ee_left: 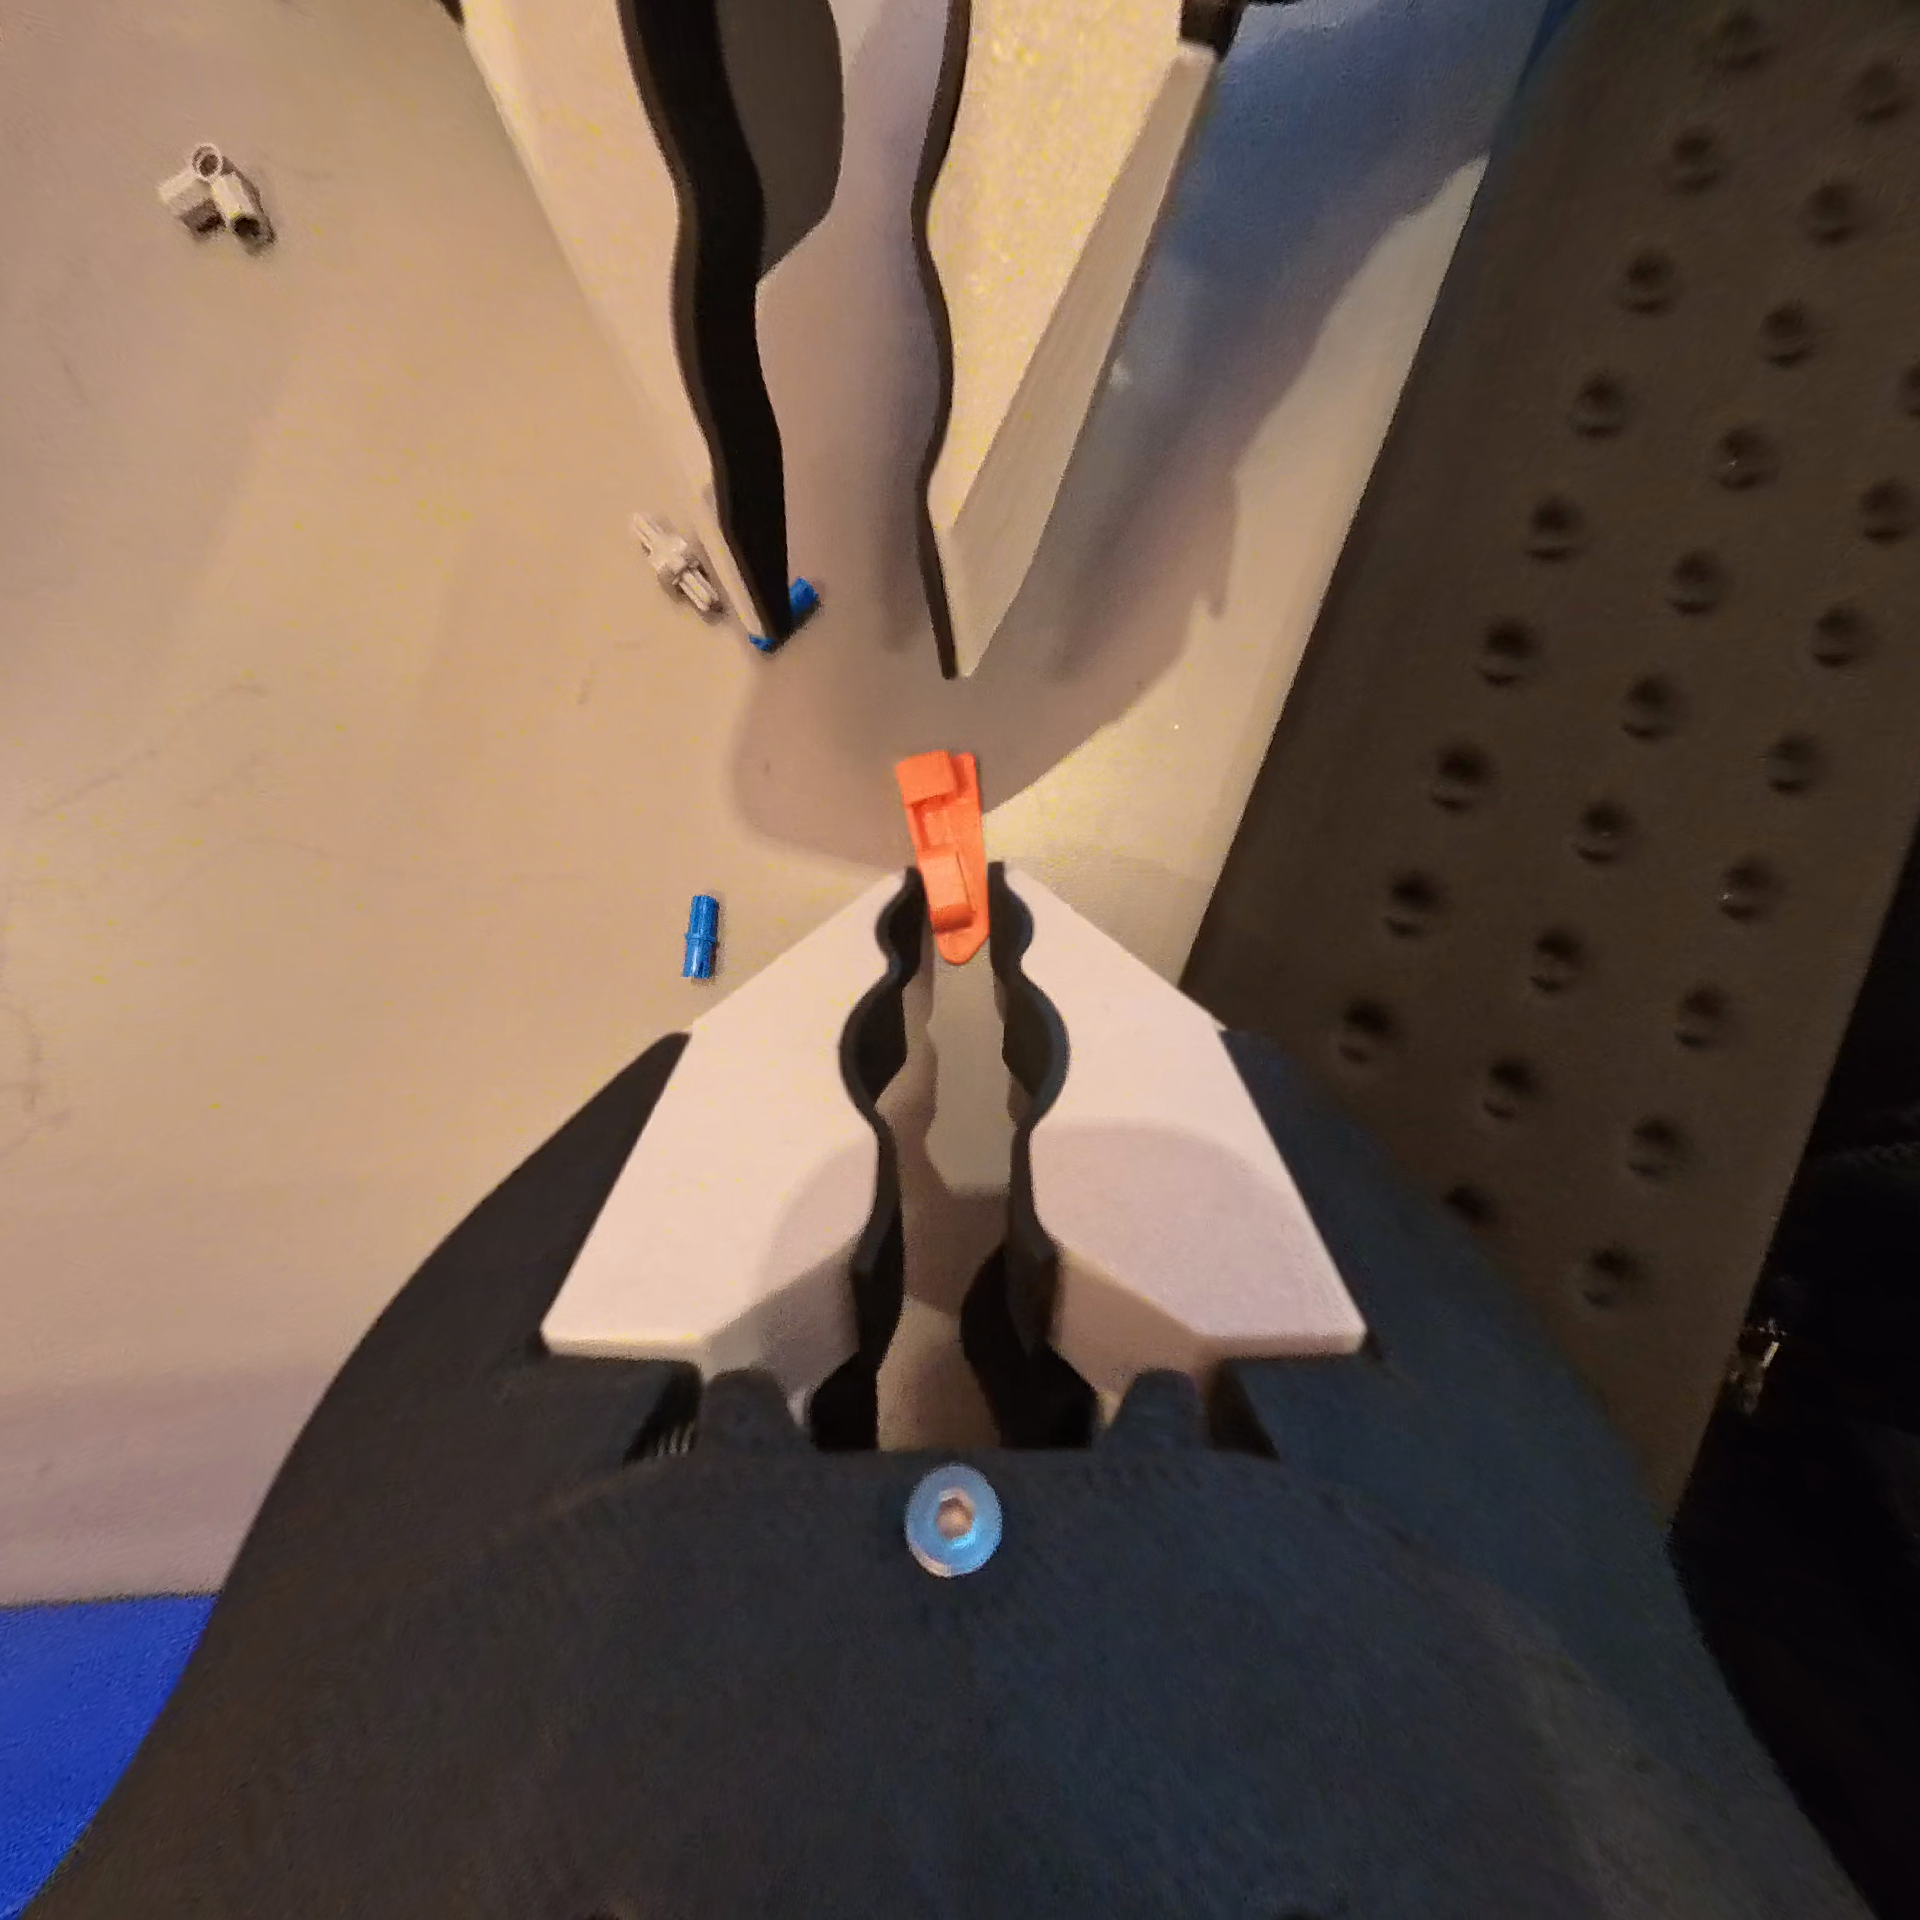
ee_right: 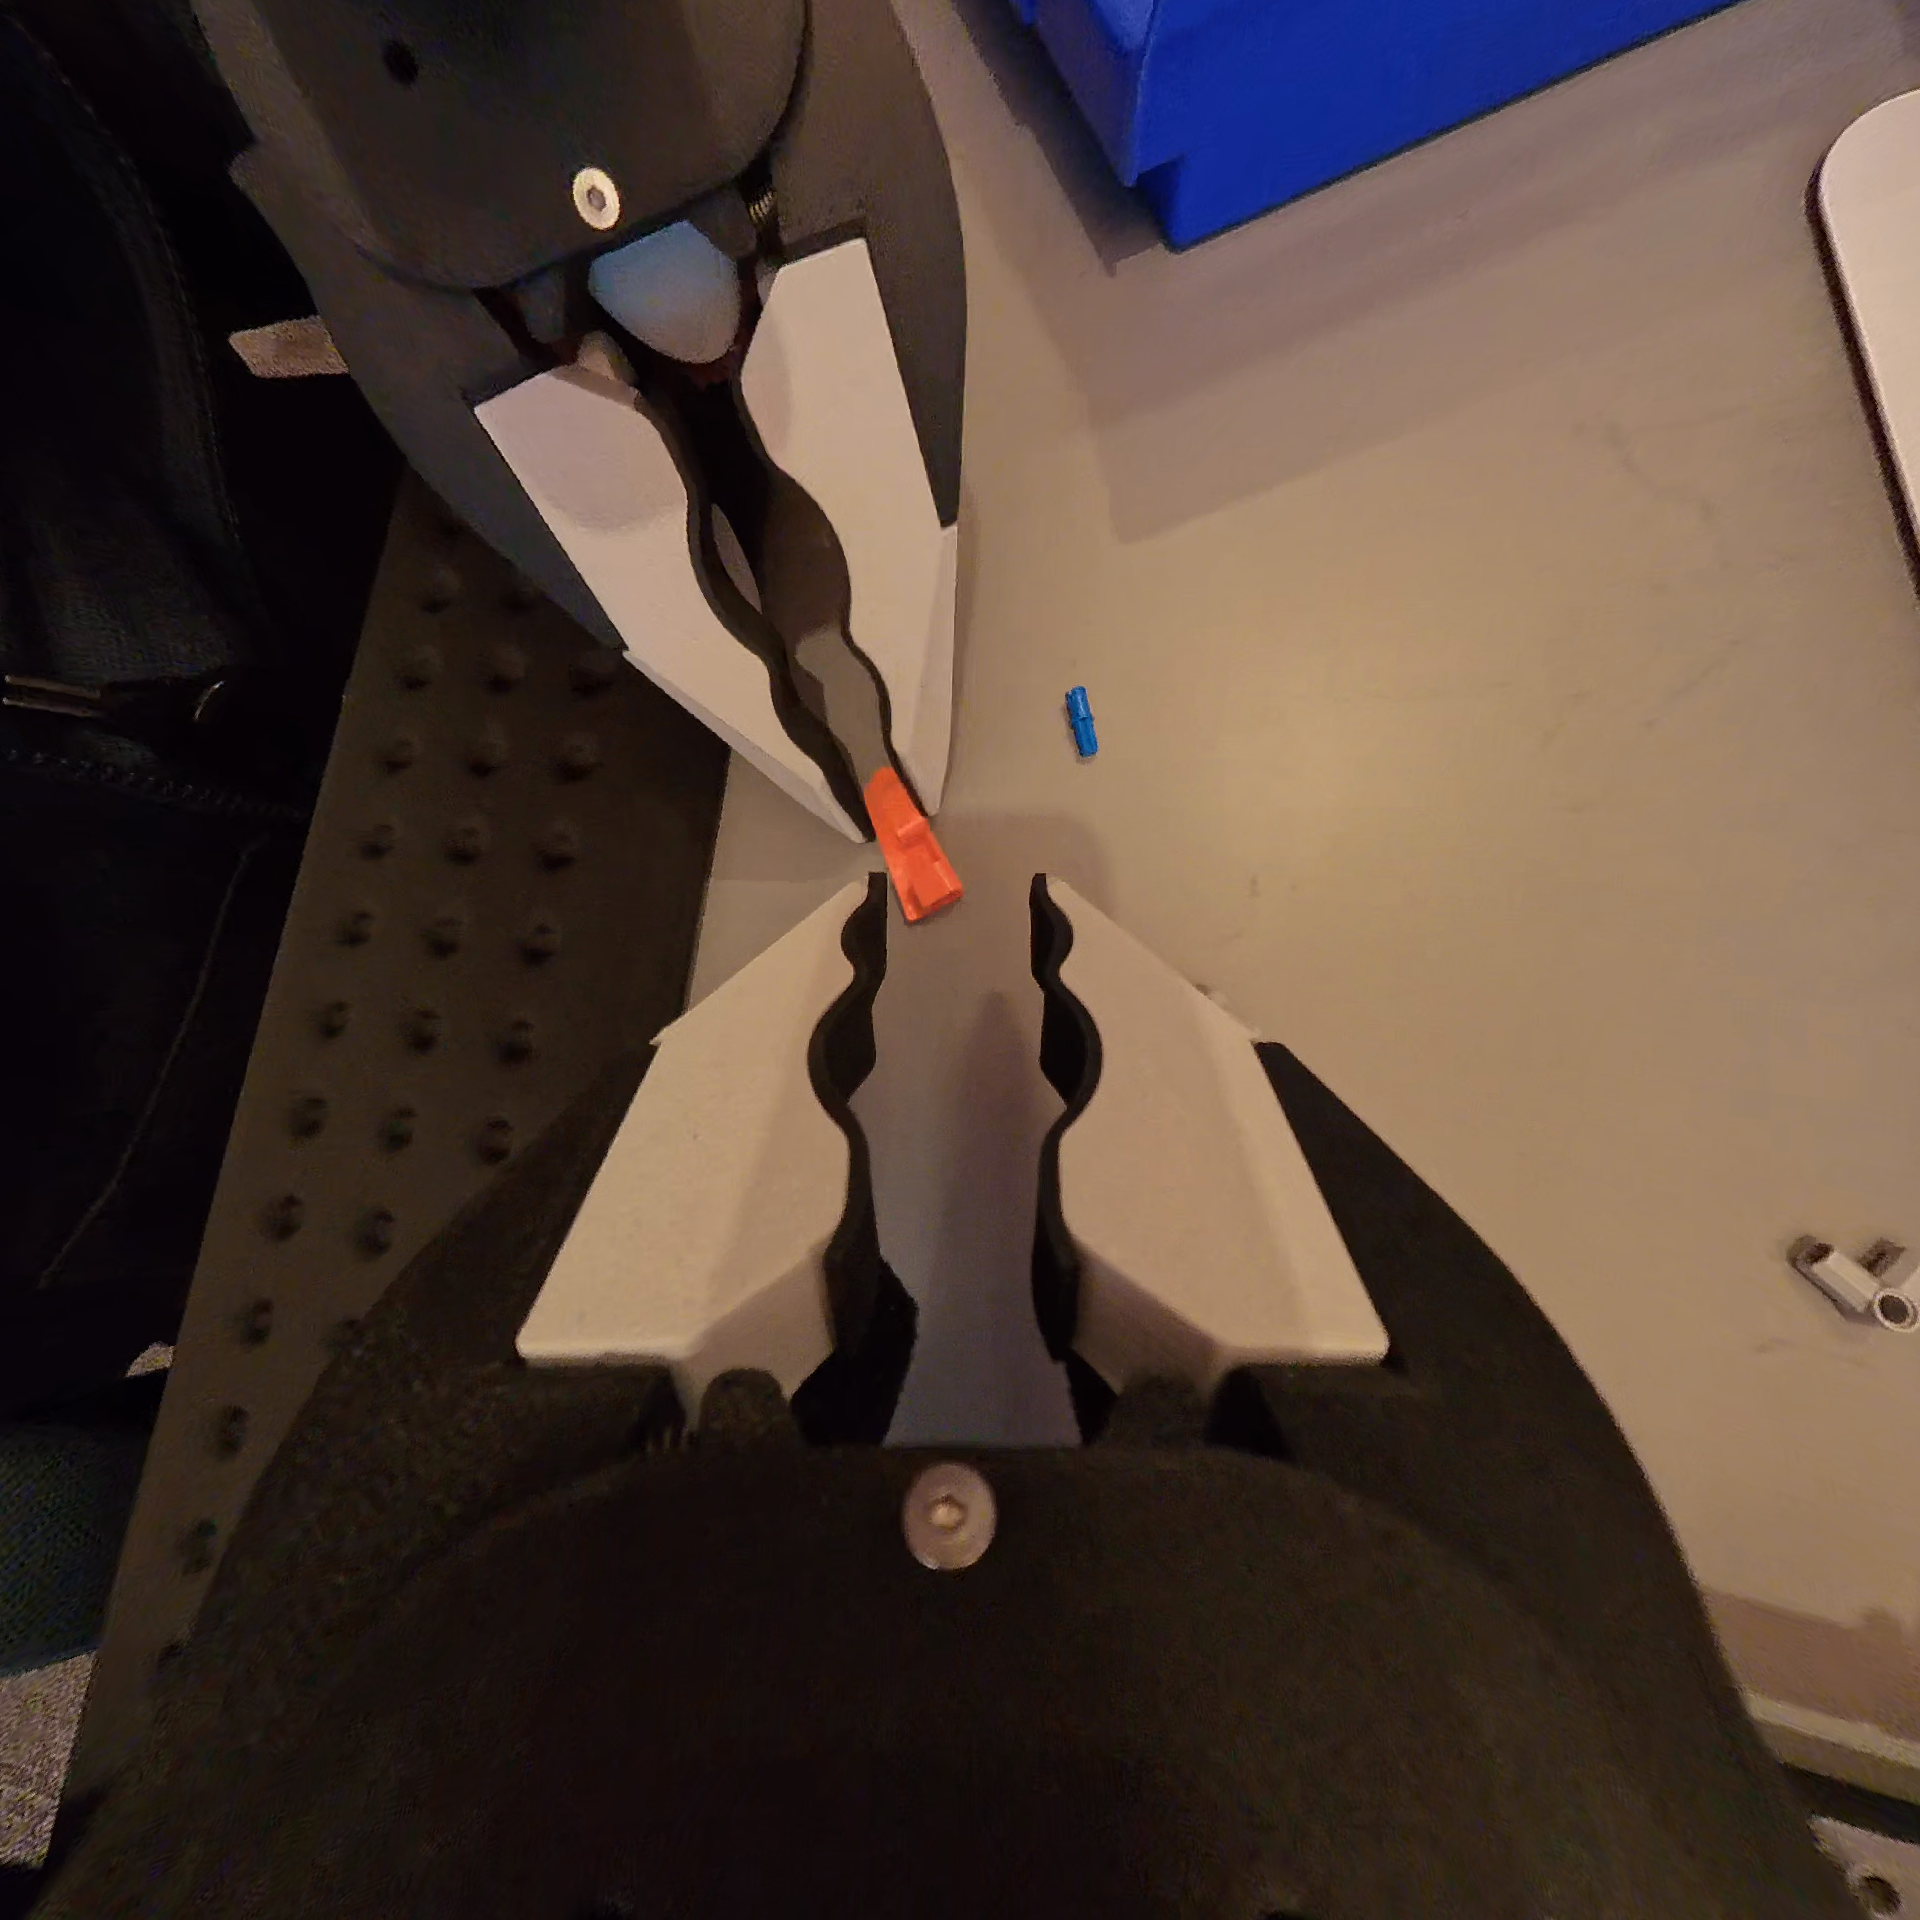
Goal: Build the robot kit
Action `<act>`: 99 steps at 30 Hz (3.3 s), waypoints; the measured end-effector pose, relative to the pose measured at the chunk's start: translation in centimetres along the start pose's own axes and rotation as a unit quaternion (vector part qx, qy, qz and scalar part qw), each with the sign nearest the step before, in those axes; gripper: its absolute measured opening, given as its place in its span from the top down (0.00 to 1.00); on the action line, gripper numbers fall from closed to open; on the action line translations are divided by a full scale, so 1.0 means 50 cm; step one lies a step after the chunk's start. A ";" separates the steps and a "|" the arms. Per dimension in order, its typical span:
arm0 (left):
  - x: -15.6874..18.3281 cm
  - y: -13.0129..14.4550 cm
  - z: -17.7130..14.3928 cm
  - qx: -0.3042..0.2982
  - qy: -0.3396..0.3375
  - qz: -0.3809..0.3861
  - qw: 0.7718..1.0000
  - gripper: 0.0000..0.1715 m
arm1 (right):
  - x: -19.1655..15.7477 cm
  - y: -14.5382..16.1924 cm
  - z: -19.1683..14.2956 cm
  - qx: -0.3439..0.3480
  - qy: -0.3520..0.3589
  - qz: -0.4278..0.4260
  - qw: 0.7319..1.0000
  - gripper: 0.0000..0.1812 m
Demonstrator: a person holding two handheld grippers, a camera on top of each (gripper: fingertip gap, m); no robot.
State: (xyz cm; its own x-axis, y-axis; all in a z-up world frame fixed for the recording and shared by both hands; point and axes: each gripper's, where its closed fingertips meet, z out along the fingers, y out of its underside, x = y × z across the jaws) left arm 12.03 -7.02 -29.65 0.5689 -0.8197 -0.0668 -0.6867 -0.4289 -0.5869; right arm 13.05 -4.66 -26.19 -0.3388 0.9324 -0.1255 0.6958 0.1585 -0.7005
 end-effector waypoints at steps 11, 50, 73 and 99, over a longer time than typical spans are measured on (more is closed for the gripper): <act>-0.068 -0.053 -0.049 0.099 -0.102 -0.029 0.989 0.94 | 0.040 -0.046 -0.061 0.091 0.034 0.052 0.994 0.85; -0.125 -0.221 -0.153 0.171 -0.383 0.144 0.896 0.94 | 0.041 -0.144 -0.177 0.310 -0.069 0.191 0.929 0.93; -0.098 -0.256 -0.159 0.327 -0.136 -0.017 0.935 0.84 | 0.032 -0.148 -0.218 0.319 -0.015 0.097 0.943 0.98; -0.137 -0.247 -0.158 0.183 -0.394 0.132 0.891 0.96 | 0.061 -0.149 -0.200 0.326 -0.017 0.196 0.925 0.85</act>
State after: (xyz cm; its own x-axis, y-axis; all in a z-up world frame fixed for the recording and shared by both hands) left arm 13.03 0.91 -15.54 0.6499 -0.2899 -0.7025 -0.7321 0.0096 -0.6812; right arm 13.18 0.23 -14.33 -0.1682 0.8642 -0.4742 0.2435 -0.4297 -0.8695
